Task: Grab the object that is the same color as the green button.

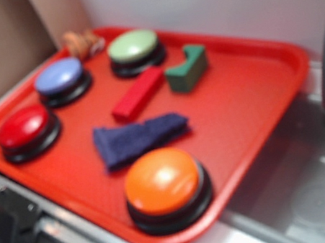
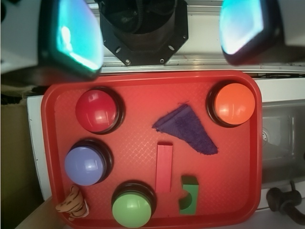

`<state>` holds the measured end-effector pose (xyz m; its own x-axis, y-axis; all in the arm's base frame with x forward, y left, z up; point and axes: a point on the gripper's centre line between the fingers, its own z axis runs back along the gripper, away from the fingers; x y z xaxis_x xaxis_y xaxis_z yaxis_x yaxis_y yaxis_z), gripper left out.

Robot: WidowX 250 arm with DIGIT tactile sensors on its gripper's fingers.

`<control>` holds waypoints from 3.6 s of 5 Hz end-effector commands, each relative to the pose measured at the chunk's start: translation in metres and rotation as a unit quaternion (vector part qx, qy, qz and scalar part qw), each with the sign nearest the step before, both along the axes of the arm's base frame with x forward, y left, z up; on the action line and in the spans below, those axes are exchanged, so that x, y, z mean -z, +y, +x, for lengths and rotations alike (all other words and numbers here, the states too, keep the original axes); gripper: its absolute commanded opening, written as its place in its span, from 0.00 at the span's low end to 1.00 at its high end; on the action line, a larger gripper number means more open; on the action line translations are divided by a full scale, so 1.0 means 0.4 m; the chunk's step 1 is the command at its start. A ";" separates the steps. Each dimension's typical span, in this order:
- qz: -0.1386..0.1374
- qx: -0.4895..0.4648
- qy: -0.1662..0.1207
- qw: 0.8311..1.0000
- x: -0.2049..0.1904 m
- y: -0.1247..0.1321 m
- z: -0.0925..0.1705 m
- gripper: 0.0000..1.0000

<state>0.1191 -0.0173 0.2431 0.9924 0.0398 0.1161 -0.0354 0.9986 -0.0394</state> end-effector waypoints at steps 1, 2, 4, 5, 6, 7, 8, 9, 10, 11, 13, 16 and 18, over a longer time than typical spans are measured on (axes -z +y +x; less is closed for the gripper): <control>0.000 0.000 0.000 1.000 0.000 0.000 0.000 1.00; -0.004 -0.003 -0.007 1.000 0.023 -0.011 0.065 1.00; -0.003 -0.059 -0.029 0.998 0.091 -0.040 0.193 1.00; -0.008 -0.088 -0.047 0.995 0.159 -0.056 0.293 1.00; -0.007 -0.093 -0.050 0.994 0.220 -0.072 0.367 1.00; 0.018 -0.088 -0.063 0.994 0.294 -0.089 0.441 1.00; 0.036 -0.091 -0.063 0.993 0.363 -0.095 0.501 1.00; 0.051 -0.063 -0.075 0.994 0.421 -0.106 0.550 1.00; 0.061 -0.051 -0.067 0.995 0.465 -0.114 0.571 1.00; 0.062 -0.050 -0.065 0.995 0.485 -0.118 0.573 0.64; 0.051 -0.027 -0.028 0.998 0.480 -0.111 0.575 0.00; 0.009 -0.012 -0.011 1.000 0.223 -0.017 0.443 0.00; -0.011 -0.071 -0.059 0.996 0.091 0.069 0.247 0.00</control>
<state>0.2180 0.0067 0.2003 0.9627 0.1870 0.1956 -0.1764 0.9818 -0.0705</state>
